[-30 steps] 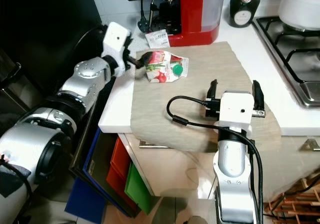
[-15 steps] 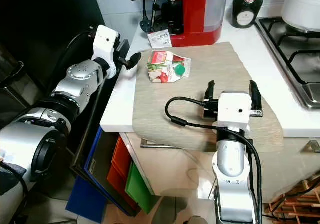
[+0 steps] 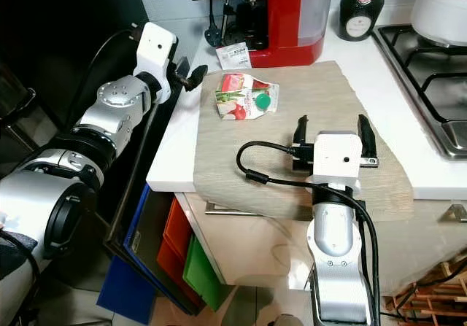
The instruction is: Restocking fridge
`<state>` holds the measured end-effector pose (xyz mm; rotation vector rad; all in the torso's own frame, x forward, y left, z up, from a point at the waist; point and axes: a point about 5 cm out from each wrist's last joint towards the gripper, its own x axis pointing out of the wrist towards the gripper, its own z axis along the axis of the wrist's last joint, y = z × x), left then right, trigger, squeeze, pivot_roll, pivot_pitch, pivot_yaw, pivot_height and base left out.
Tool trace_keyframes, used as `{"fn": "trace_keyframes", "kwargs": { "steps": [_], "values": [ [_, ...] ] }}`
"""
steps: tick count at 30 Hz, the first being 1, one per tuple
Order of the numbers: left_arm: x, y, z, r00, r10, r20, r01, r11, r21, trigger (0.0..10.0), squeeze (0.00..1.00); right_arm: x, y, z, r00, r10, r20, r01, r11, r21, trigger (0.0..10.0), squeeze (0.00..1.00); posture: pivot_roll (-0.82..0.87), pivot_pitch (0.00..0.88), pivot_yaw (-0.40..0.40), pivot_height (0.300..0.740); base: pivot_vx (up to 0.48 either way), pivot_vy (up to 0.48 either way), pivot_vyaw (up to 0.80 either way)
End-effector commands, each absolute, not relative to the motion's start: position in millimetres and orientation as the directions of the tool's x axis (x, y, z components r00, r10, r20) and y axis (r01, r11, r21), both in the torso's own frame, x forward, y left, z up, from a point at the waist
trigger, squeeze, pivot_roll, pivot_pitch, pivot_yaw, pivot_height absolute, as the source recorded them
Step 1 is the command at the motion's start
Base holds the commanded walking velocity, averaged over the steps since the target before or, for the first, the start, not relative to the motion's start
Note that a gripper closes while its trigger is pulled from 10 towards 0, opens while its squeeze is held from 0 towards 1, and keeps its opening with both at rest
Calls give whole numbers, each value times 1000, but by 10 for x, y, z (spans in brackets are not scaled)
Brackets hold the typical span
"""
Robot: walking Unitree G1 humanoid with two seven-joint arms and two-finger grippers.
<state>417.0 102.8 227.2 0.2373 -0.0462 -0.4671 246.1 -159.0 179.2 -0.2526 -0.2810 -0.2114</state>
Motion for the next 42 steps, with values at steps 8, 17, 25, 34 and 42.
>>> {"fn": "trace_keyframes", "kwargs": {
  "steps": [8,17,25,34,42],
  "values": [
    [4158,955,2258,868,-494,-40,486,830,274,10000,0,2460,-1481,1825,943,-119,310,184,964,-190,10000,0,-213,0,157,740,0,0,0],
    [4141,898,2220,850,-523,-62,517,807,286,10000,0,2442,-1472,1813,945,-121,303,184,965,-188,10000,0,-217,0,162,740,0,0,0],
    [4124,905,2125,844,-526,-101,531,796,291,10000,0,2423,-1471,1810,947,-115,299,177,966,-189,10000,0,-221,0,161,740,0,0,0],
    [4127,1078,1975,874,-458,-161,481,861,164,10000,0,2397,-1275,1787,965,62,256,-26,990,-140,10000,0,-224,0,160,740,0,0,0],
    [4109,1282,1839,891,-404,-206,420,907,41,10000,0,2396,-1262,1748,968,79,237,-45,988,-145,10000,0,-216,0,155,740,0,0,0]
  ]
}}
